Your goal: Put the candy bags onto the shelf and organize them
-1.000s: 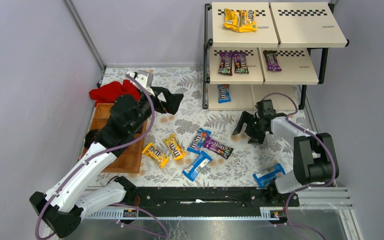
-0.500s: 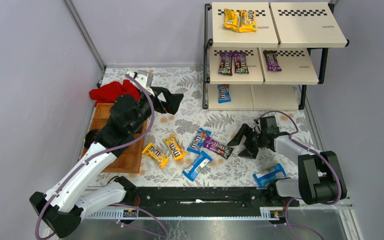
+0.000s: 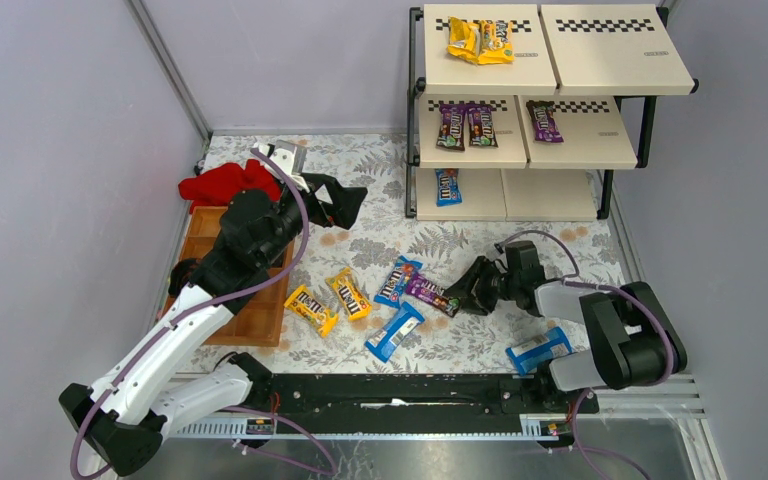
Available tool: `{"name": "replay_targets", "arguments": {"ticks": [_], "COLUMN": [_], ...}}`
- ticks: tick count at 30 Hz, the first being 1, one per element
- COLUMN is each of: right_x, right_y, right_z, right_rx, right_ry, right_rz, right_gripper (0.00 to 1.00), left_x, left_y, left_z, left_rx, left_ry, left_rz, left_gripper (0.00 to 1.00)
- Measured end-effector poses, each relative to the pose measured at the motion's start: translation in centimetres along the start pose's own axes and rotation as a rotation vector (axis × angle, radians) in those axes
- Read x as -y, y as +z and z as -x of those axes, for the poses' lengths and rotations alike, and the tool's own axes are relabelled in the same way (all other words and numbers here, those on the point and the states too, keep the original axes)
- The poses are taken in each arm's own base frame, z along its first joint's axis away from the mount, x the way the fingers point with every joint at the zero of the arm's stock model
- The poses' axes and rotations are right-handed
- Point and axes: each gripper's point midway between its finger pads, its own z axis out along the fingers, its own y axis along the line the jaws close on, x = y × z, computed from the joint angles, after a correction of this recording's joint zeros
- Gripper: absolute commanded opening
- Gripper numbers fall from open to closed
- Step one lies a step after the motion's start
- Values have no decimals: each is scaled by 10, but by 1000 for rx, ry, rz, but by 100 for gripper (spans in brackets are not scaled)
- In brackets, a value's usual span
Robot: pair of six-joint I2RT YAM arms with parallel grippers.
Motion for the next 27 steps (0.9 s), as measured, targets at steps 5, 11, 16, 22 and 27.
{"name": "replay_targets", "arguments": {"ticks": [5,11,16,22,27], "right_x": [5,10,0,-28,-65], "right_y": [7,8,1,-21,-63], "right_z": [3,4,12,40,79], "right_rx": [21,55,112,229,413], "right_ry": [6,-13,-58,-176,-294], "right_rz": [15,30,49,-2,-108], "right_gripper": [30,7,0,0,0], "left_x": [2,5,6,7,9], "left_y": [0,0,0,0,0], "left_z": [-1,-1,-2,-2,-2], "left_rx": [-4,-7,-9,-11,-14], "left_ry": [-3,-10,-11,-14,-19], "left_rz": [-13,-26,-32,-36,-46], "left_gripper": [99,99,99,99,99]}}
